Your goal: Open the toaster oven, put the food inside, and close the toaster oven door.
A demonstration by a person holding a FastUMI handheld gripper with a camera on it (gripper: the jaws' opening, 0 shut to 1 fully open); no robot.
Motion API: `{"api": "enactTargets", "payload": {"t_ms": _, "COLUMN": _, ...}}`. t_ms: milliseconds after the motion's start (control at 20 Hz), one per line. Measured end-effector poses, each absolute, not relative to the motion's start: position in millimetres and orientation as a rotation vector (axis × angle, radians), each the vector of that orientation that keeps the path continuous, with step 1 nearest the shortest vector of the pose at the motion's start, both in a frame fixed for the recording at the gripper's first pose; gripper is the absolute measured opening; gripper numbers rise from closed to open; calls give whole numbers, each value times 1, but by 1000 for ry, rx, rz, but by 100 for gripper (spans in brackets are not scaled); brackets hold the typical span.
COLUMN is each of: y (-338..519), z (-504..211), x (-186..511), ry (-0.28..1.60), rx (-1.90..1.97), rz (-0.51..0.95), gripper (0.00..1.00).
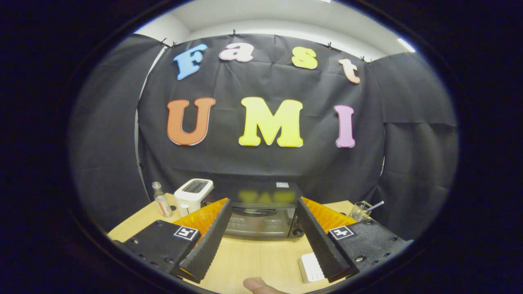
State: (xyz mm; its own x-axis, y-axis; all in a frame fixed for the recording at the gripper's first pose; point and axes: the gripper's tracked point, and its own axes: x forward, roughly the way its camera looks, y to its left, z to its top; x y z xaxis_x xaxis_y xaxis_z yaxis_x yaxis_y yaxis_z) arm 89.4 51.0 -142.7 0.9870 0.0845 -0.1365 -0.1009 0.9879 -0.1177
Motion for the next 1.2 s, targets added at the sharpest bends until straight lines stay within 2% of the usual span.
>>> {"api": "enactTargets", "payload": {"t_ms": 400, "y": 35, "z": -78, "x": -10, "ry": 24, "rx": -101, "rz": 96, "gripper": 100}}
{"api": "enactTargets", "payload": {"t_ms": 700, "y": 29, "z": -76, "x": -64, "ry": -18, "rx": -120, "rz": 131, "gripper": 100}}
{"api": "enactTargets", "payload": {"t_ms": 1200, "y": 22, "z": -91, "x": -72, "ry": 10, "rx": -107, "rz": 103, "gripper": 100}}
